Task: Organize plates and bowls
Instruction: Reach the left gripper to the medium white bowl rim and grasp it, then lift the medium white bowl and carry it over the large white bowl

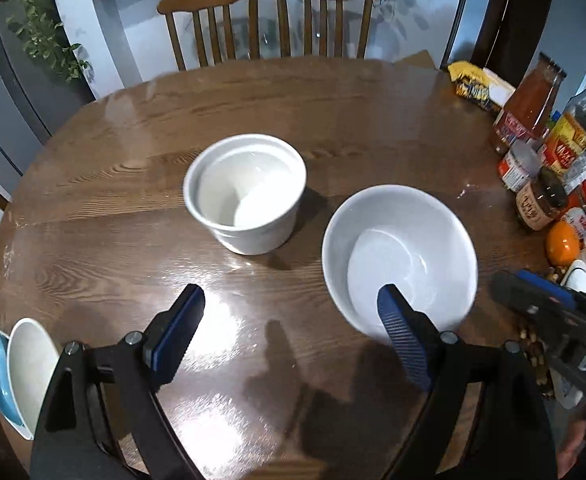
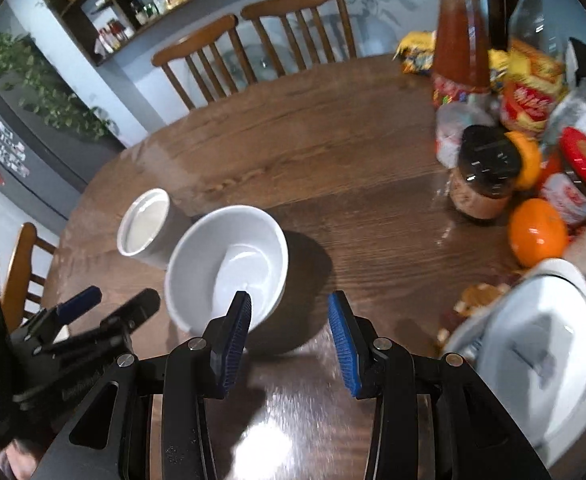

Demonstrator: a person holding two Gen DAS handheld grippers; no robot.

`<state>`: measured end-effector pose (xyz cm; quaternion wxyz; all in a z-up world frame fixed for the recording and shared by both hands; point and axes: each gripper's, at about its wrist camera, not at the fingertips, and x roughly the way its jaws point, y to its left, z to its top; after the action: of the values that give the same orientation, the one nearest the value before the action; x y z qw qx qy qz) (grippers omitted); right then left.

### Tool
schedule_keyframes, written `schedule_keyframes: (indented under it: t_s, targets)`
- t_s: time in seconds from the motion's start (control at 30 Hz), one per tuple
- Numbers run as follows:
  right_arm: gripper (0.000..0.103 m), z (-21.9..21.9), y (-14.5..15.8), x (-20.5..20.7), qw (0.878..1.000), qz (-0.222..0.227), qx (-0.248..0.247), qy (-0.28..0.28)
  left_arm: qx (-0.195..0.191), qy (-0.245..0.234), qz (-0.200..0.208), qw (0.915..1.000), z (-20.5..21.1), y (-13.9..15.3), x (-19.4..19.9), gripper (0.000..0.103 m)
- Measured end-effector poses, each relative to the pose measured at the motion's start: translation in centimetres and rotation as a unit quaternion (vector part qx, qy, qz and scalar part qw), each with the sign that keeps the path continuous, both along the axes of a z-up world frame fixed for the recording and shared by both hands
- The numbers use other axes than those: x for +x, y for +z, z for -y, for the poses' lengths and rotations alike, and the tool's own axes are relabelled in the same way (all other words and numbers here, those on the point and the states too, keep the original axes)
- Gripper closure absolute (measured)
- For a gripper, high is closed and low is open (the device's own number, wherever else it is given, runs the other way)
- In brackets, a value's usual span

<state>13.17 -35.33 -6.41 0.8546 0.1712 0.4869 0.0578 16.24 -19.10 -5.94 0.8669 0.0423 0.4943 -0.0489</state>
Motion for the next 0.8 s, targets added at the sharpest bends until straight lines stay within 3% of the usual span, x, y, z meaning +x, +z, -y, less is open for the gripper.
schedule_keyframes:
  t_s: [0.13, 0.2, 0.27, 0.4, 0.43, 0.57, 0.67, 0.8]
  targets:
    - [0.062, -0.4, -1.5, 0.7, 1.000, -0.014, 0.012, 0.000, 0.005, -0.007, -0.017, 0.9998, 0.4, -1.5, 1.0, 0.019]
    - [0.062, -0.3, -2.1, 1.1, 1.000, -0.022, 0.018, 0.001, 0.004, -0.009, -0.024, 0.9997, 0.5, -2.1, 1.4, 0.030]
    - [0.062, -0.4, -2.5, 1.4, 0.999, -0.026, 0.020, 0.004, 0.000, -0.011, -0.031, 0.9994, 0.6, -2.5, 1.6, 0.047]
    - [0.063, -0.5, -2.9, 1.8, 0.999, -0.032, 0.026, 0.010, -0.006, -0.021, -0.034, 0.9992, 0.8, -2.9, 1.7, 0.060]
    - [0.064, -0.4, -2.9, 1.8, 0.999, -0.032, 0.027, 0.009, -0.007, -0.025, -0.035, 0.9990, 0.9, -2.9, 1.7, 0.067]
    - [0.081, -0.4, -3.1, 2.1, 0.998, -0.031, 0.045, 0.016, -0.007, -0.045, -0.032, 0.9985, 1.8, -3.1, 1.6, 0.081]
    - [0.091, -0.8, -2.8, 1.9, 0.999, -0.024, 0.037, 0.020, -0.007, -0.056, -0.033, 0.9978, 2.3, -3.1, 1.4, 0.086]
    - [0.092, -0.8, -2.6, 1.6, 0.999, -0.019, 0.029, 0.015, -0.004, -0.067, -0.028, 0.9974, 2.4, -3.0, 0.9, 0.087]
